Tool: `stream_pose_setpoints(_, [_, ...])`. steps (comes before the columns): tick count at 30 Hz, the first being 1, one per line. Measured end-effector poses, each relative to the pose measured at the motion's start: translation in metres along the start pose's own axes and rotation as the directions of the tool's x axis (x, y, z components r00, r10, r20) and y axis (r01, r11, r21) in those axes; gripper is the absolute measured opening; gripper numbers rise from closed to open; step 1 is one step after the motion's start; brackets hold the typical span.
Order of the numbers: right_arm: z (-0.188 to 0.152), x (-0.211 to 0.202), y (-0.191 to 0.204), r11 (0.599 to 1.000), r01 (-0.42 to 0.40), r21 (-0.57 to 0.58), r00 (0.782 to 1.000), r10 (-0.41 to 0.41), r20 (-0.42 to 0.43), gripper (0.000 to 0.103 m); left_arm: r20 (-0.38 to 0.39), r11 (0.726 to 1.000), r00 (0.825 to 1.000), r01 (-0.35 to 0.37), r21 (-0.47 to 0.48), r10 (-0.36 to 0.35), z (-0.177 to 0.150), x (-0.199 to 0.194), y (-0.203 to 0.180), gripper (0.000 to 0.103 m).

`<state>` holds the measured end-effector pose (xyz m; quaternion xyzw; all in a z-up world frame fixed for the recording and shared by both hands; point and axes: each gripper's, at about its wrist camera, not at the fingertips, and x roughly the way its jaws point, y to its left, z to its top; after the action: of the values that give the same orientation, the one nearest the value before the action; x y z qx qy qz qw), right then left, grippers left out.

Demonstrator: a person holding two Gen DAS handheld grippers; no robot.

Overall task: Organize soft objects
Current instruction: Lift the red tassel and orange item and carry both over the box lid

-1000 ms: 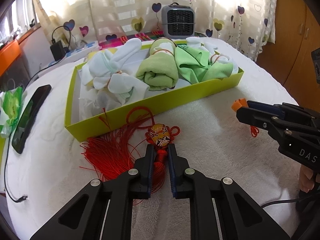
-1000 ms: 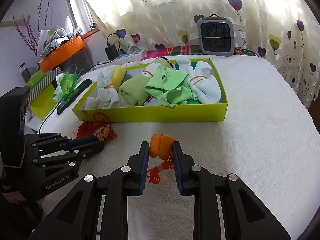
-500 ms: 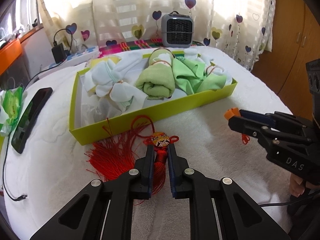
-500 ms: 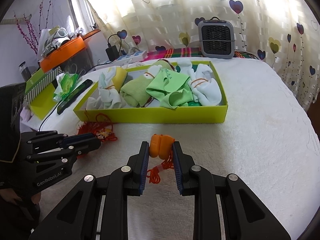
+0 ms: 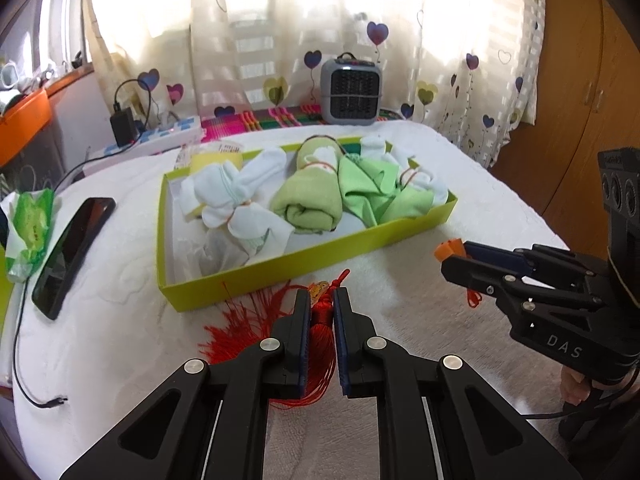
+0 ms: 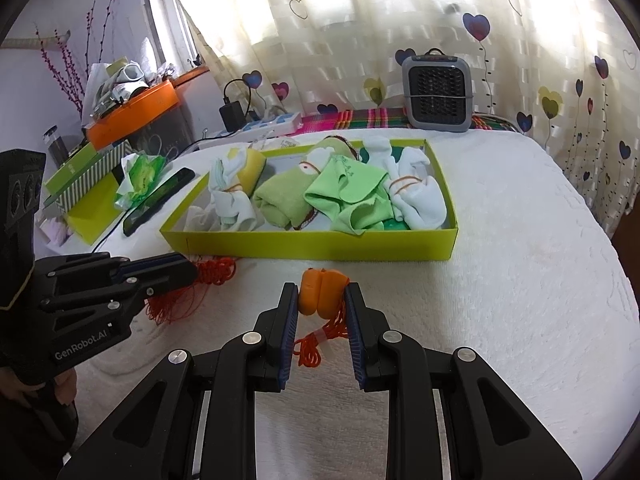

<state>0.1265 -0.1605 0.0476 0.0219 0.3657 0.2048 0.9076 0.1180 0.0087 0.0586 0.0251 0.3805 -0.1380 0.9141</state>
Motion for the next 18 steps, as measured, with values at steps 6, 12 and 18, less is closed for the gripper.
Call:
stream_pose_setpoints(6, [0.003, -0.005, 0.003, 1.000, 0.000, -0.010, 1.000, 0.001, 0.012, 0.025, 0.025, 1.000, 1.000, 0.013, -0.007, -0.012, 0.005, -0.008, 0.001, 0.010])
stream_pose_setpoints(12, [0.008, -0.009, 0.006, 1.000, -0.002, -0.022, 1.000, 0.002, 0.028, 0.025, 0.050, 0.999, 0.998, 0.030, -0.021, -0.029, 0.012, -0.017, 0.005, 0.010])
stream_pose_setpoints(18, [0.017, -0.015, 0.010, 0.999, 0.000, -0.036, 0.999, 0.002, 0.054, 0.025, 0.088, 0.998, 0.996, 0.038, -0.041, -0.034, 0.023, -0.027, 0.013, 0.010])
